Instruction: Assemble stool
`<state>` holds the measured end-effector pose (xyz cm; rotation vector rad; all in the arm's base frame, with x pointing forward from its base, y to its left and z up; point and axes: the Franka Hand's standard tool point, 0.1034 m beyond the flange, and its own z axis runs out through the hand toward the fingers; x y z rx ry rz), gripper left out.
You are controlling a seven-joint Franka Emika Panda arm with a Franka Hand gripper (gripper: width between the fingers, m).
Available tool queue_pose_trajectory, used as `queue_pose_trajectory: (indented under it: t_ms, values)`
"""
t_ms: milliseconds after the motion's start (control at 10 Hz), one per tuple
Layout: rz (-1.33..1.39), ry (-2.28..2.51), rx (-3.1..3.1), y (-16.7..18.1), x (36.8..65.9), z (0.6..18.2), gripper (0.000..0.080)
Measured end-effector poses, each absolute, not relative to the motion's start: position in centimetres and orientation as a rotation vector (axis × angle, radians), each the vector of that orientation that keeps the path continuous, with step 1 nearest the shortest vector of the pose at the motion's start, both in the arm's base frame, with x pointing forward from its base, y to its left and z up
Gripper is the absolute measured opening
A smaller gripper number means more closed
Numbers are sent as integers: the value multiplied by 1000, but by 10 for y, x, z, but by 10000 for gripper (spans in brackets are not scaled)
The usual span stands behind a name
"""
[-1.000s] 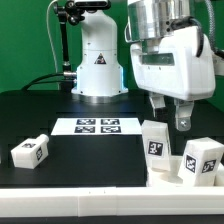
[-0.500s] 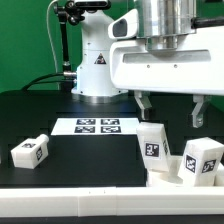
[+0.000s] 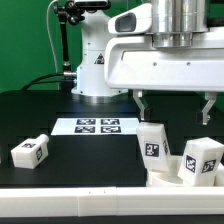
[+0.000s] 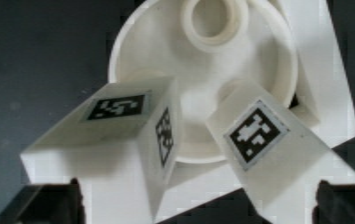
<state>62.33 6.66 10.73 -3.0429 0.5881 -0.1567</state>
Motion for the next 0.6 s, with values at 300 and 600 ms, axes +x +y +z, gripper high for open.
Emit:
queue_pose_trajectory:
  t_ms: [300,600]
  values:
    - [-156,52,-3121,64,623,107,648]
    - [-146,-393,-3118,64,622,107,648]
